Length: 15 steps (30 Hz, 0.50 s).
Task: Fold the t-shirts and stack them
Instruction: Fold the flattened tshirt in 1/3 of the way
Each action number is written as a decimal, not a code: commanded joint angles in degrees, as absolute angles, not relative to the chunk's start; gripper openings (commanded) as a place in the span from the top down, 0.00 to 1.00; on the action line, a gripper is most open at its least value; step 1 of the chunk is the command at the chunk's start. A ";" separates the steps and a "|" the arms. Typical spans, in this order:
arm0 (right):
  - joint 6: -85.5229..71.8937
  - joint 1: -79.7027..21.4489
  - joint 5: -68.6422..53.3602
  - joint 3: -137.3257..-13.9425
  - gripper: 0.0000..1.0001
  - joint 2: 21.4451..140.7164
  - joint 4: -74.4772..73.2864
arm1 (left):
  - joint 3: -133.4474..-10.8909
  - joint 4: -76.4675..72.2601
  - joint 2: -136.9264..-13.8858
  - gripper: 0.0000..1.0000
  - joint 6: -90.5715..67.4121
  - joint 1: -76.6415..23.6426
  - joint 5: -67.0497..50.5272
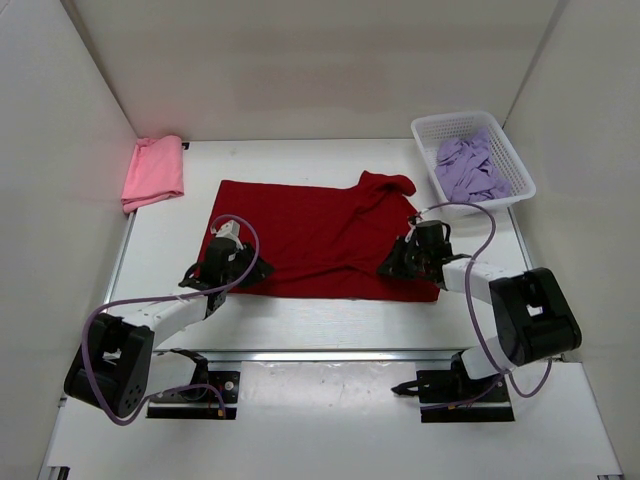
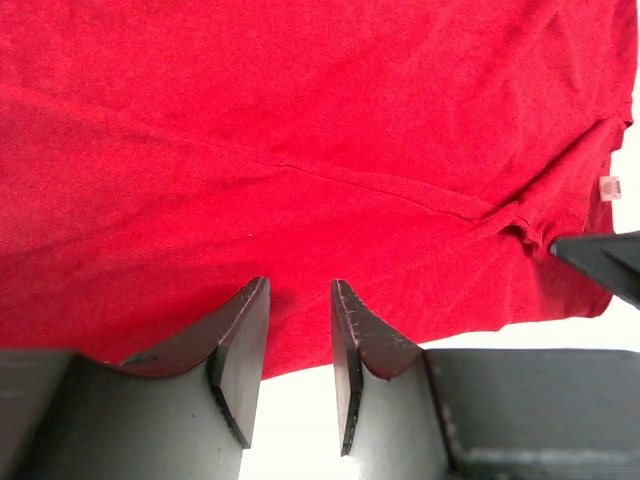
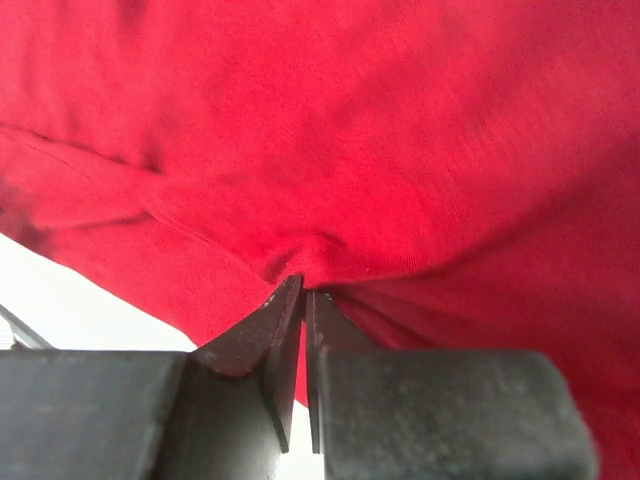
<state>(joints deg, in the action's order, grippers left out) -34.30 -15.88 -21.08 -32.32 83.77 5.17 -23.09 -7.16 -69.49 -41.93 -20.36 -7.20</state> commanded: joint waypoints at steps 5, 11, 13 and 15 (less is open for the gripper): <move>-33.67 -17.75 -20.13 -45.59 0.96 90.16 5.90 | -22.94 -9.05 -68.20 0.58 -42.71 -21.27 -8.26; -31.55 -19.86 -17.49 -60.97 0.93 99.48 1.58 | -23.47 -8.61 -67.07 0.59 -42.98 -20.83 -8.09; -30.77 -20.39 -15.30 -63.97 0.84 101.25 0.45 | -23.55 -8.52 -66.63 0.59 -43.07 -20.74 -7.30; -30.50 -20.74 -14.42 -66.35 0.70 102.65 0.17 | -23.73 -8.70 -65.84 0.59 -43.42 -20.39 -7.65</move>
<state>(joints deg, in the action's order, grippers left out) -32.34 -19.97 -17.30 -63.09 101.56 1.63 -23.09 -7.77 -68.42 -42.96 -20.80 -7.75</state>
